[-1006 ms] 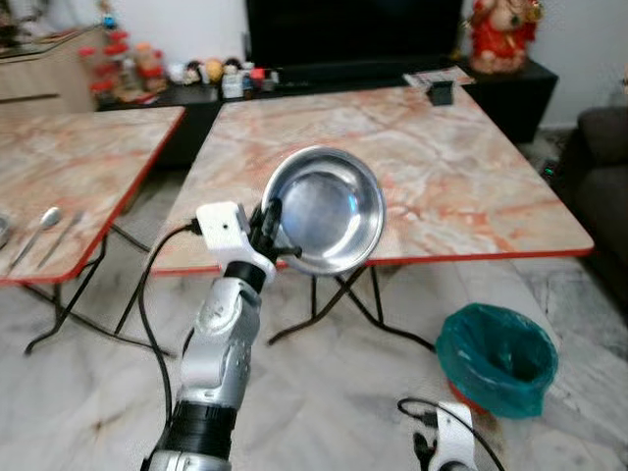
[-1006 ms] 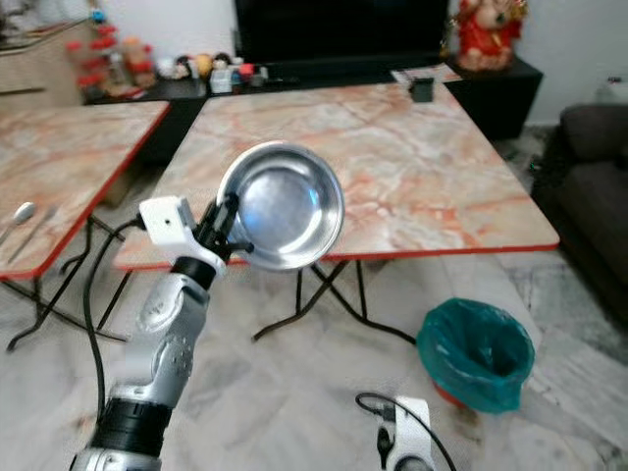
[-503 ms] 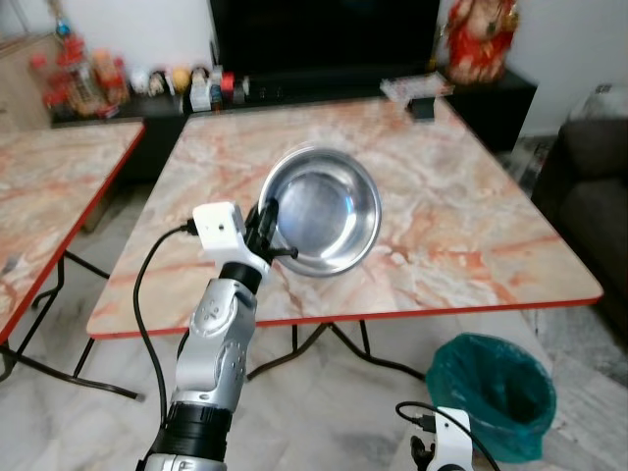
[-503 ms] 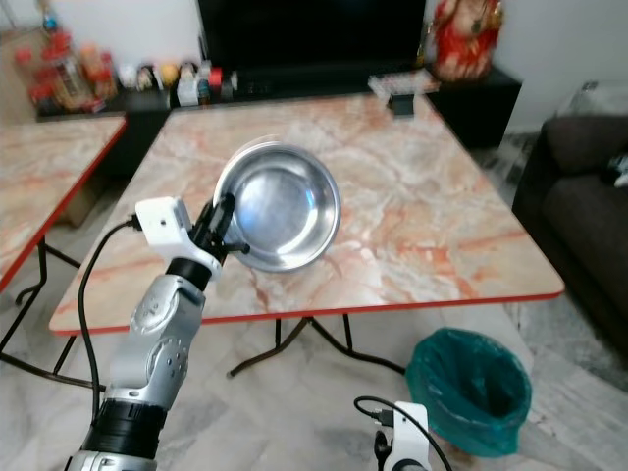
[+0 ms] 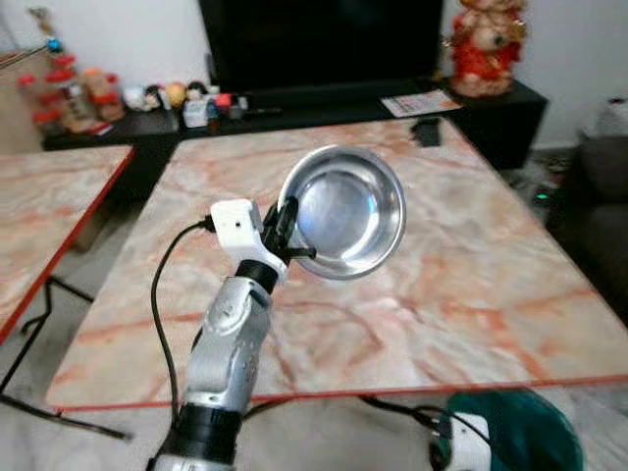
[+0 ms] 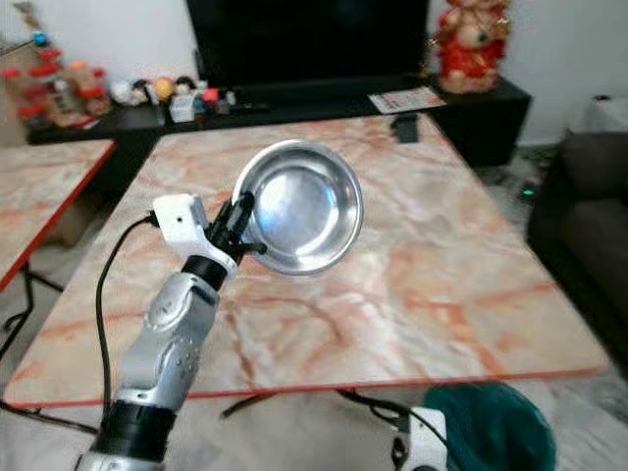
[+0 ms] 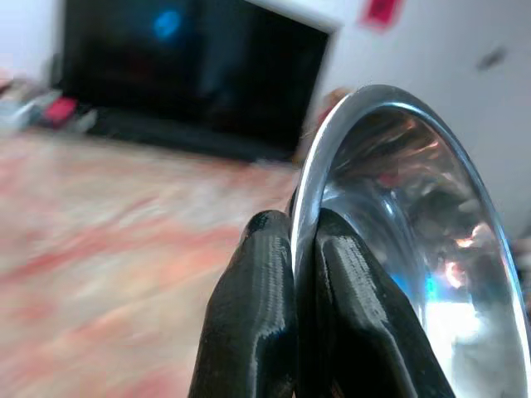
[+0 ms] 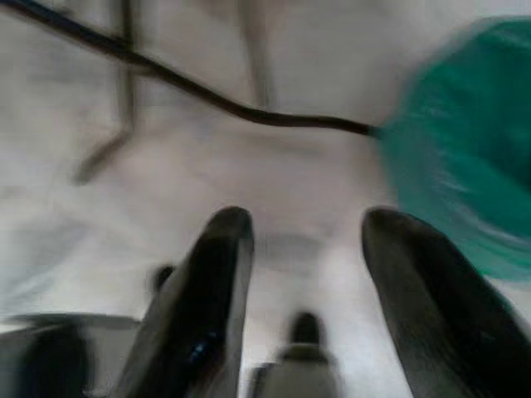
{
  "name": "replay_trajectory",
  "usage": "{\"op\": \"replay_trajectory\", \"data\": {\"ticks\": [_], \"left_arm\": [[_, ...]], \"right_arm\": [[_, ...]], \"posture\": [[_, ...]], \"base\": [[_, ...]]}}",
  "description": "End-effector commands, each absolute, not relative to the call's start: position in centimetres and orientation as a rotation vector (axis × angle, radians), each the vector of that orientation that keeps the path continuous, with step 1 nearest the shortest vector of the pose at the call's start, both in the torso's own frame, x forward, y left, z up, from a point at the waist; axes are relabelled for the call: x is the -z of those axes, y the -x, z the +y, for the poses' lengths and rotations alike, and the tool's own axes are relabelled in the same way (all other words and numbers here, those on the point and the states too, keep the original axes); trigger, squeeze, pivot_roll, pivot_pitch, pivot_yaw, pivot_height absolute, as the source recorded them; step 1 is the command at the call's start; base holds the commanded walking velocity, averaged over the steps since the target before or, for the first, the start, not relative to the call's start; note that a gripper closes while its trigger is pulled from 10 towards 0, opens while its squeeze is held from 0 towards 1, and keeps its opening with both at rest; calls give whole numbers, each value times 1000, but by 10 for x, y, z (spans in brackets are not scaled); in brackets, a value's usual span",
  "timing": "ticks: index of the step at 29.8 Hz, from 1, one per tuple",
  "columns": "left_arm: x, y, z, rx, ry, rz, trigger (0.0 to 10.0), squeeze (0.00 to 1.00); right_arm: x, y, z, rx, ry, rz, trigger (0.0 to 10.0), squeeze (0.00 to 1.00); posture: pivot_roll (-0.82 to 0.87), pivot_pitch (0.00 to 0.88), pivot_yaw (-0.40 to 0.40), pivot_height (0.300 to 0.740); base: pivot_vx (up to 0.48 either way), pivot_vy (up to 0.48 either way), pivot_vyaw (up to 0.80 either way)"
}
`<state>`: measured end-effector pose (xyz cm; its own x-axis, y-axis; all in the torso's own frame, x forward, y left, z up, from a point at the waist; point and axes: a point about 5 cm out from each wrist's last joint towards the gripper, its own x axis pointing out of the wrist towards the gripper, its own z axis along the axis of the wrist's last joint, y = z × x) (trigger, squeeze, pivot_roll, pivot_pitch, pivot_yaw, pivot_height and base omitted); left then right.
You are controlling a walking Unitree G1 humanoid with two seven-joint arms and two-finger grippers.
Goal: Setting the table
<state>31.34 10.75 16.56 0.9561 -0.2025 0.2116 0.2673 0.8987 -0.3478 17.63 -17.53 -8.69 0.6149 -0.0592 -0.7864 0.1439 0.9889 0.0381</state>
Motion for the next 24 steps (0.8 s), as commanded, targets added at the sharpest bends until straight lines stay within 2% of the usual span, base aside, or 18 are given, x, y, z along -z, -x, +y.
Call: {"op": "replay_trajectory", "data": {"ticks": [1,12,18,21,24], "left_arm": [[-169,-310,100,285,411,-165,10000,0],[-148,-297,91,350,565,57,10000,0],[-146,-312,82,293,705,177,10000,0],[-151,-321,66,332,815,244,10000,0],[-152,-324,56,364,818,279,10000,0]], "right_arm": [[89,-170,-182,136,-90,917,10000,0],[91,-167,-179,134,-99,924,10000,0],[92,-165,-176,142,-109,926,10000,0],[92,-164,-175,148,-113,926,10000,0],[92,-164,-175,150,-116,927,10000,0]], "posture": [[60,1,67,740],[65,8,81,740],[59,3,103,740],[58,1,107,740],[54,0,108,740]], "base": [[0,0,0],[0,0,0],[0,0,0],[0,0,0],[0,0,0]]}}
